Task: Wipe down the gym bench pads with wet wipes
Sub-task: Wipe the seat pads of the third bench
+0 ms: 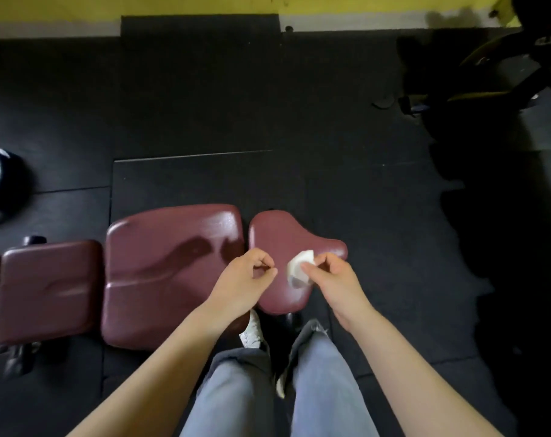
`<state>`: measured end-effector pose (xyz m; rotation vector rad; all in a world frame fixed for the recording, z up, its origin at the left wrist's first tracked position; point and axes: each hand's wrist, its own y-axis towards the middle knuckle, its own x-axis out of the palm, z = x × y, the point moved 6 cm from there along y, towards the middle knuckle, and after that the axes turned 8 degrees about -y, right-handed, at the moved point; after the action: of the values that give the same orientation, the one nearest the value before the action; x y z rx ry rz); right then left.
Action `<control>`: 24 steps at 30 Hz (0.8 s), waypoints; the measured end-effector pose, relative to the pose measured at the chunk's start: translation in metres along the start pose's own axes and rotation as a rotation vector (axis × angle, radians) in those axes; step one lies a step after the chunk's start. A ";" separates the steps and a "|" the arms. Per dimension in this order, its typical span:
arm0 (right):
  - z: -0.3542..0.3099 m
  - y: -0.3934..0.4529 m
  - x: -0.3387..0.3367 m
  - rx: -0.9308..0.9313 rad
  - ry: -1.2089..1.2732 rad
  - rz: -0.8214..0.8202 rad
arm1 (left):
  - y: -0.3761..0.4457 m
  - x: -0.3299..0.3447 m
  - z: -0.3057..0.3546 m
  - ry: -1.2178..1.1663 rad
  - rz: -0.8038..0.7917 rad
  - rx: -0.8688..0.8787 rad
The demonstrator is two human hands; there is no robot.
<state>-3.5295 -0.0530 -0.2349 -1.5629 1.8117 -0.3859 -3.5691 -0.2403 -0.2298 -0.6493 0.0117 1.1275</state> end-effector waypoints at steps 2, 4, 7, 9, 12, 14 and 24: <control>0.005 0.027 0.005 -0.008 -0.066 0.040 | 0.014 -0.005 -0.021 0.085 0.003 -0.008; 0.009 0.057 0.013 -0.044 -0.149 0.023 | 0.028 -0.007 -0.047 0.179 0.005 -0.052; 0.019 0.107 0.034 -0.104 -0.351 -0.043 | 0.047 -0.006 -0.087 0.311 0.042 -0.128; 0.029 0.139 0.052 -0.136 -0.568 -0.085 | 0.058 -0.002 -0.113 0.344 0.080 -0.150; 0.053 0.174 0.090 -0.248 -0.861 -0.193 | 0.071 0.008 -0.152 0.338 0.144 -0.206; 0.079 0.176 0.122 -0.387 -1.030 -0.327 | 0.074 0.016 -0.175 0.302 0.190 -0.249; 0.156 0.147 0.205 -1.448 -1.589 -0.984 | 0.072 0.048 -0.233 0.262 0.318 -0.251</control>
<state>-3.5386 -0.1813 -0.5024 -2.2467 -0.2880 1.6500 -3.5358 -0.2946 -0.4700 -1.0438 0.2063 1.3544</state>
